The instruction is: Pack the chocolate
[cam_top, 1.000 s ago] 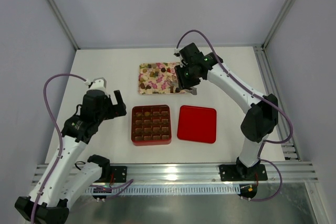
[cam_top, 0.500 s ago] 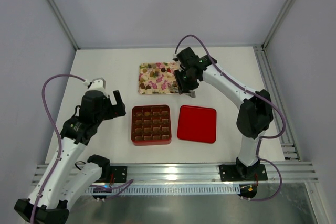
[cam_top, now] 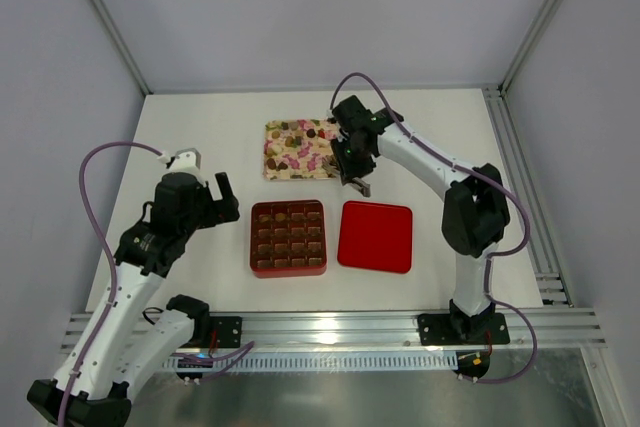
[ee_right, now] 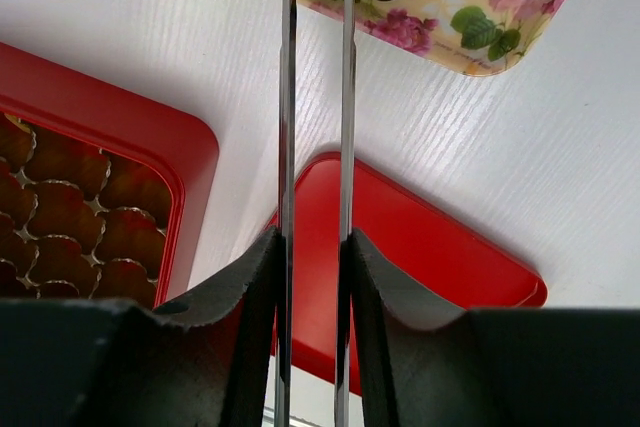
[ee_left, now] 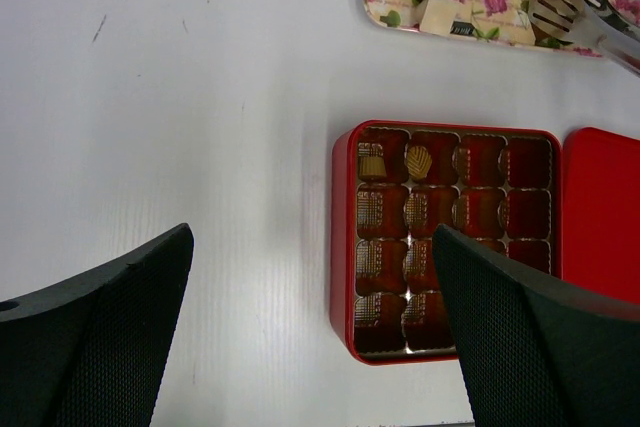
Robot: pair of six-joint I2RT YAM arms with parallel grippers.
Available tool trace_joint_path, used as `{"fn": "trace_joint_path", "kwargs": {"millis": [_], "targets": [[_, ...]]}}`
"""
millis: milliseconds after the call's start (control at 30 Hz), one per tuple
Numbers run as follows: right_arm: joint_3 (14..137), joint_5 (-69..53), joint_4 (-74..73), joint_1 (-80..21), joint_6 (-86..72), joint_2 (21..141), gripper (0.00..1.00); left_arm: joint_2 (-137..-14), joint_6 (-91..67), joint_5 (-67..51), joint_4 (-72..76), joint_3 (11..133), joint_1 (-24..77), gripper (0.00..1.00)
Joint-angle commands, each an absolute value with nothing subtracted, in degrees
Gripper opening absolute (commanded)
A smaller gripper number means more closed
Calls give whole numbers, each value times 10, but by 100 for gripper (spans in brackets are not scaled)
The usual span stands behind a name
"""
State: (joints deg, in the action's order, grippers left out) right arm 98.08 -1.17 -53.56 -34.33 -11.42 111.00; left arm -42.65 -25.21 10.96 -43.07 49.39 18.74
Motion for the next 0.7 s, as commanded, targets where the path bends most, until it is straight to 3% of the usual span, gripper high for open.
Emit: {"fn": "trace_joint_path", "kwargs": {"millis": [0,200,667], "targets": [[1001,-5,-521,-344,-119,1107,33,-419,-249,120,-412,500,185,100],[1011,-3,-528,-345,-120,1100,28,-419,-249,120,-411,500,185,100],[1056,-14,-557,-345,-120,1049,27,-417,-251,120,-411,499,185,100]]}}
